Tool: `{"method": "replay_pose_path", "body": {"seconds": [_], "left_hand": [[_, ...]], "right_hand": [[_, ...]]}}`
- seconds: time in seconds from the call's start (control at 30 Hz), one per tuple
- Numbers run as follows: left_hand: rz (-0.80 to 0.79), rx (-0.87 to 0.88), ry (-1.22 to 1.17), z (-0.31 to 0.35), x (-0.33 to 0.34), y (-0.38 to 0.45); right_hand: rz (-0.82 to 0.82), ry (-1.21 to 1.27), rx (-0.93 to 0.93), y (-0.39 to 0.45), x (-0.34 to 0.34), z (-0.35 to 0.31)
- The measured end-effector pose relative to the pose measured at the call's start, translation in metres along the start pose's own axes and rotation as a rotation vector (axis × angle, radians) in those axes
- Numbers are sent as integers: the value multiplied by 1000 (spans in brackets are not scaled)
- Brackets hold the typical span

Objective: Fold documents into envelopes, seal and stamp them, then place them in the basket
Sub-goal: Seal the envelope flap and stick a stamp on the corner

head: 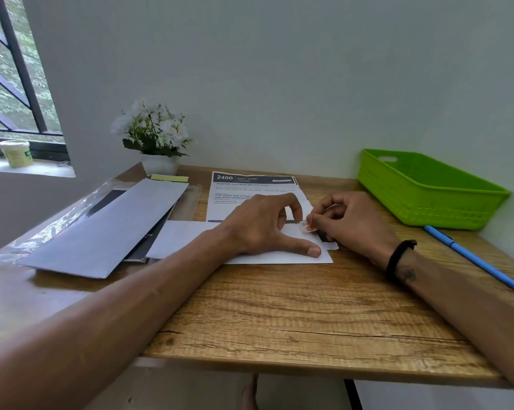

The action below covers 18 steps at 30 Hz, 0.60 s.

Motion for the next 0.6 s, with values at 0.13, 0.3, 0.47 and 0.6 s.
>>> {"method": "replay_pose_path", "body": {"seconds": [0.13, 0.3, 0.47, 0.6], "left_hand": [[-3, 7, 0, 0, -1, 0], [-5, 1, -3, 1, -1, 0], [4, 10, 4, 2, -1, 1], [10, 17, 5, 2, -2, 0]], "right_hand": [[12, -11, 16, 2, 1, 2], [15, -33, 15, 7, 4, 2], [16, -49, 8, 9, 4, 5], [10, -89, 4, 9, 4, 4]]}}
Point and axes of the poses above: each hand's wrist, its own y-axis towards the middle knuckle, its own x-axis out of the palm, z = x × y, the point moved 6 cm from there along y, towards the middle knuckle, and after that the axes turned 13 degrees about -z, right-handed, at the moved point
